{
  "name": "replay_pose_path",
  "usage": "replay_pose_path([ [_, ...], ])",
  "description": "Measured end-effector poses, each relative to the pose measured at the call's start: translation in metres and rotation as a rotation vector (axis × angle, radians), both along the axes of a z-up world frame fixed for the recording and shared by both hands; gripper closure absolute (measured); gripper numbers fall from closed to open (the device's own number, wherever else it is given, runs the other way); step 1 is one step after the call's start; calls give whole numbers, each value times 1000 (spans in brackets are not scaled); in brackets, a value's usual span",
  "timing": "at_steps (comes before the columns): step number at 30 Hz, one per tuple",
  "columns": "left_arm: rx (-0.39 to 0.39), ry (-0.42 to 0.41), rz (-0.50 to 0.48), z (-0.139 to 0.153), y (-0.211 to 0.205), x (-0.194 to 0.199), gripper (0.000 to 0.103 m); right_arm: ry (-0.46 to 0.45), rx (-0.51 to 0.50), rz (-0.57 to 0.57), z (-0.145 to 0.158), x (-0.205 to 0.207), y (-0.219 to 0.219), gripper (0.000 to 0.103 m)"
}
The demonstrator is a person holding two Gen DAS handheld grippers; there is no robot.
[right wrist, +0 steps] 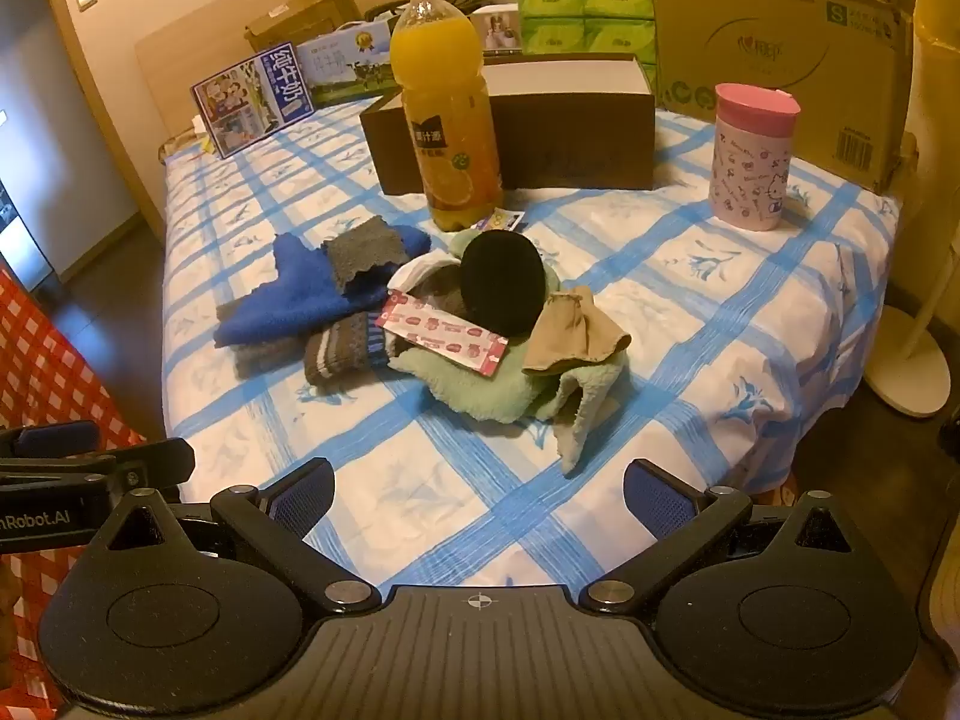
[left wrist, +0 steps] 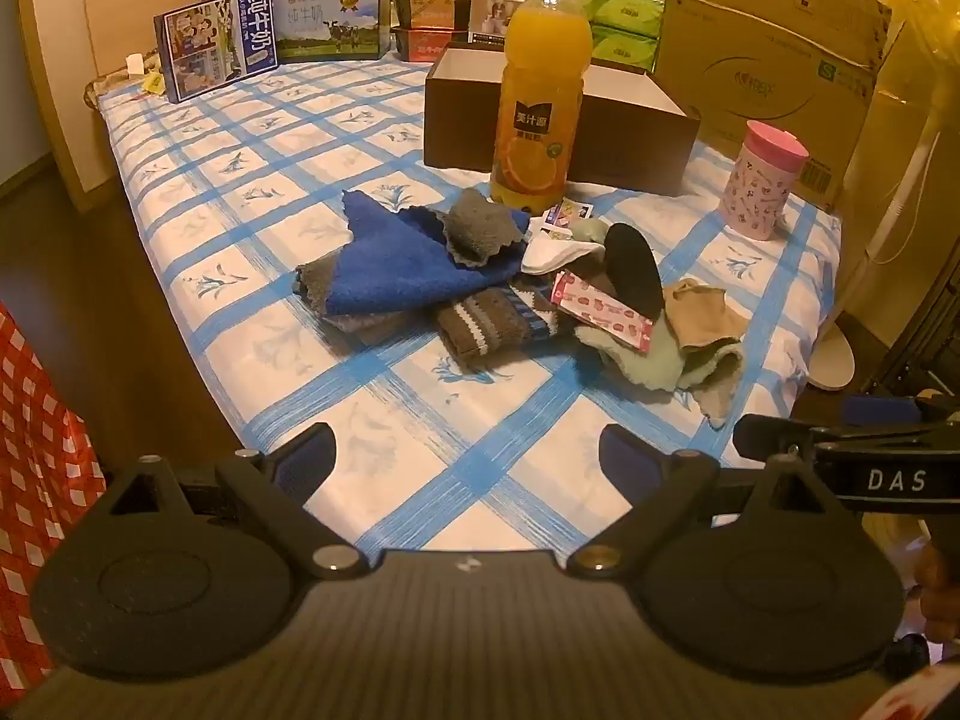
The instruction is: Organize soft objects
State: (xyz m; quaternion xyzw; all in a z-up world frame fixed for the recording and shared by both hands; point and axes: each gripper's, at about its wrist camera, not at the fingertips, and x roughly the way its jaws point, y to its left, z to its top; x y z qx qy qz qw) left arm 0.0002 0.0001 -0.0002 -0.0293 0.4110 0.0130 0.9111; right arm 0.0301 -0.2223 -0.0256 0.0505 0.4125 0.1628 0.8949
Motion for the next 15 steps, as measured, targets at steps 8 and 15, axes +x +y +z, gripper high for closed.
replay_pose_path([
  [8, 0, -2, 0, 0, 1, 0, 9, 5, -1, 1, 0, 0, 1, 1],
  [15, 1, -2, -4, 1, 0, 0, 9, 0, 0, 0, 1, 0, 1, 1],
])
